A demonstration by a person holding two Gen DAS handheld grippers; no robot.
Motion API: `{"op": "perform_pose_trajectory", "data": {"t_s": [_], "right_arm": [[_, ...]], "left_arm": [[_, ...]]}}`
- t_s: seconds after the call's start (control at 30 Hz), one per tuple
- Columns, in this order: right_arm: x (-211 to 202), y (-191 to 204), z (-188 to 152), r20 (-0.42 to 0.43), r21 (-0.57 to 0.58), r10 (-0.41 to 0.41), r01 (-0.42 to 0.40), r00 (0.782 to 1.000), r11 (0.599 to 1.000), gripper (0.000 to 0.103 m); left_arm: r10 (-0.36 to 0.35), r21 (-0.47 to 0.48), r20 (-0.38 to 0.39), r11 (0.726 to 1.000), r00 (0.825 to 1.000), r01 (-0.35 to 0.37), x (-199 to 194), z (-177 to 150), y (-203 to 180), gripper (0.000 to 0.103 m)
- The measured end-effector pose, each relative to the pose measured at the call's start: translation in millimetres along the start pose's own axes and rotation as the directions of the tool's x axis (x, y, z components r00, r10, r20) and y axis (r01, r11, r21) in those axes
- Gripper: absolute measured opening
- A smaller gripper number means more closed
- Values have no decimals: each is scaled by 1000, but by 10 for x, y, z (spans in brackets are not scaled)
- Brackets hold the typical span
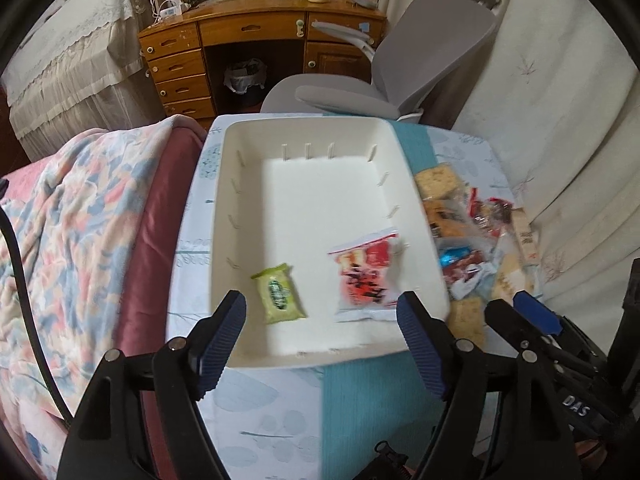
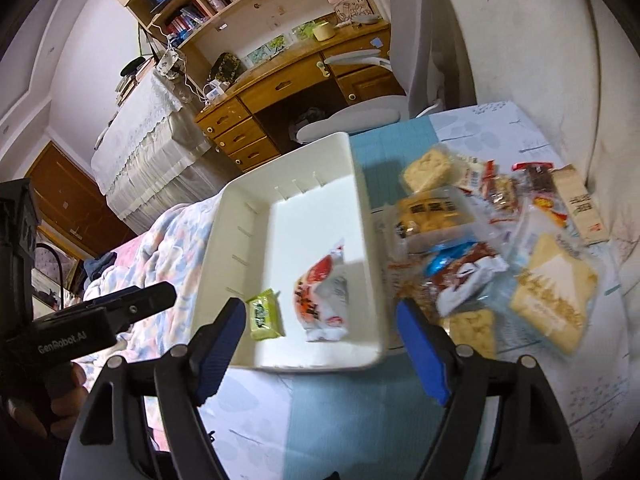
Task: Organize snacks
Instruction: 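Carry both packets into the white tray and open both tools to release them, then grasp the clear puffed-snack bag with the left tool while the right tool grasps the beige biscuit bag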
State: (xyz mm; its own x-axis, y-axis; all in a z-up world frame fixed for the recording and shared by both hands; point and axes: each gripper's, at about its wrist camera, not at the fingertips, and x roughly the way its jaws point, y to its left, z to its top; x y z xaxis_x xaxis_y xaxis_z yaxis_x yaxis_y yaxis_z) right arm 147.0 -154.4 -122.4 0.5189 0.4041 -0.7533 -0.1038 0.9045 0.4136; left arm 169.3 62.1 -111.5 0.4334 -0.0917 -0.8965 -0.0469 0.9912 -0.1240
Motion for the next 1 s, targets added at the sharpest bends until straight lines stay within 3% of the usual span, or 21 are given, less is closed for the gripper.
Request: {"op": "perform_pose_trajectory", "data": {"t_s": [0.33, 0.57, 0.8, 1.0], "right_arm": [[-370, -683, 72, 53, -63, -82, 85, 995, 994, 79], [-484, -1256, 156, 82, -70, -129, 134, 988, 988, 79], [-316, -1670, 302, 89, -72, -183, 189, 979, 979, 81], [-26, -2016, 451, 73, -64, -246, 251, 966, 966, 81]], "left_arm": [[-58, -31, 34, 998, 998, 59, -66, -203, -701, 80], [-105, -48, 18, 993, 994, 106, 118, -279, -1204, 82], [-131, -56, -55, 990, 990, 128, 499, -321, -1641, 85], [-75, -36, -177, 997, 981, 70, 971, -382, -1922, 85]]}}
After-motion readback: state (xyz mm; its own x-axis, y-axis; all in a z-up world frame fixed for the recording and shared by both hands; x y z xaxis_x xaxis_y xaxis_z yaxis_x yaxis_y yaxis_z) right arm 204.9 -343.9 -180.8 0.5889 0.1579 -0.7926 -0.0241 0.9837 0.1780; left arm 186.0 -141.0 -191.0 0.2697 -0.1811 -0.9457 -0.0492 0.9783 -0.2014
